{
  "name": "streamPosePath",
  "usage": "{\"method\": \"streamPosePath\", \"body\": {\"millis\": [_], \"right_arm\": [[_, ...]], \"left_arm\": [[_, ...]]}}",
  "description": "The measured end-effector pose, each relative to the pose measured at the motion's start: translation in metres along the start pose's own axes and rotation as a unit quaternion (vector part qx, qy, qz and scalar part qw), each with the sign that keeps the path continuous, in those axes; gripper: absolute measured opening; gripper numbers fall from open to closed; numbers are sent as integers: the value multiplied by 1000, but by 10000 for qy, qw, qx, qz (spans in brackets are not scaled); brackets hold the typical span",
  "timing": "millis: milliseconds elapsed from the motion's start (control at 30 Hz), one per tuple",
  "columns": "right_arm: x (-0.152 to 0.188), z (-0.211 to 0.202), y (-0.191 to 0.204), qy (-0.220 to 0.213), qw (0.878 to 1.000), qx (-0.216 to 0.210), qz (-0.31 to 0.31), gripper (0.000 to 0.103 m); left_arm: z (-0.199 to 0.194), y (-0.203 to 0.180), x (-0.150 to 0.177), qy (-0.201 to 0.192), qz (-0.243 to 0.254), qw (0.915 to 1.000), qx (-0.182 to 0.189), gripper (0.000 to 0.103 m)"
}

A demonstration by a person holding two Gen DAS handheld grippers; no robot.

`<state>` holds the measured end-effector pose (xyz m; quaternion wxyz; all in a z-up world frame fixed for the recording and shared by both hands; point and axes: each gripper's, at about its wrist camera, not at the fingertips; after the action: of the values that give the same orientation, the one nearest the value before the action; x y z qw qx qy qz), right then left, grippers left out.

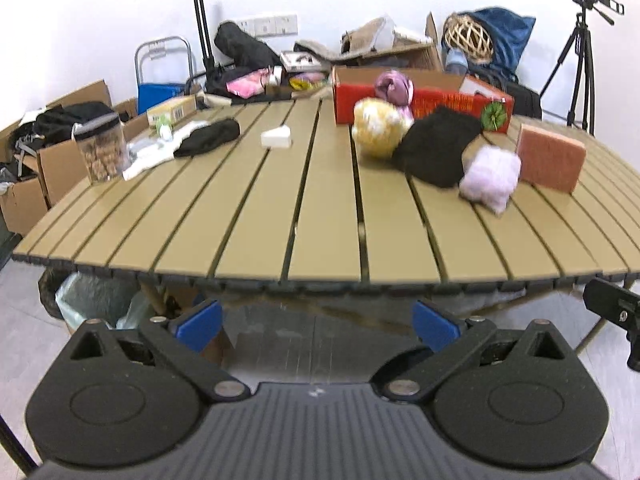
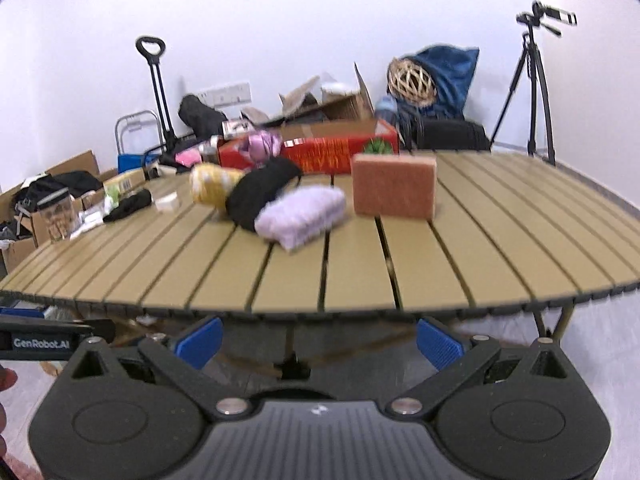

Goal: Collect trash
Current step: 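Raise both tools from the bin back toward the table, then close the right tool on the lavender towel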

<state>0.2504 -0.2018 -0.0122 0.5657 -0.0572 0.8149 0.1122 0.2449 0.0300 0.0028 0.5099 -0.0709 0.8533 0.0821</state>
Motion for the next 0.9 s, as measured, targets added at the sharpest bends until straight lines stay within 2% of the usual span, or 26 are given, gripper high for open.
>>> {"method": "streamPosePath", "body": {"millis": [500,600,900], "right_arm": [[-41,30,16,-638,9975,-22,-294,103],[-43,42,16,-788,9966,26,-256,103],[-36,81,10,-880,9961,71,-26,103]], "left_arm": [[23,4,-41,-475,-393,9980,-165,103],[29,4,-46,-566,-452,9972,-168,103],[55,6,-50,-545,-658,9962,-152,103]]}}
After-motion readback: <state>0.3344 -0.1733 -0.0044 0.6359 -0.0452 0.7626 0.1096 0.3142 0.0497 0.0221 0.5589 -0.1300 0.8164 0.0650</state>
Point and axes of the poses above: each gripper's, at about its wrist camera, not at the fingertips, and z roughly the way its jaws point, y to its left, x to its underside, and after that the axes turned 10 degrees about -y, right-handed
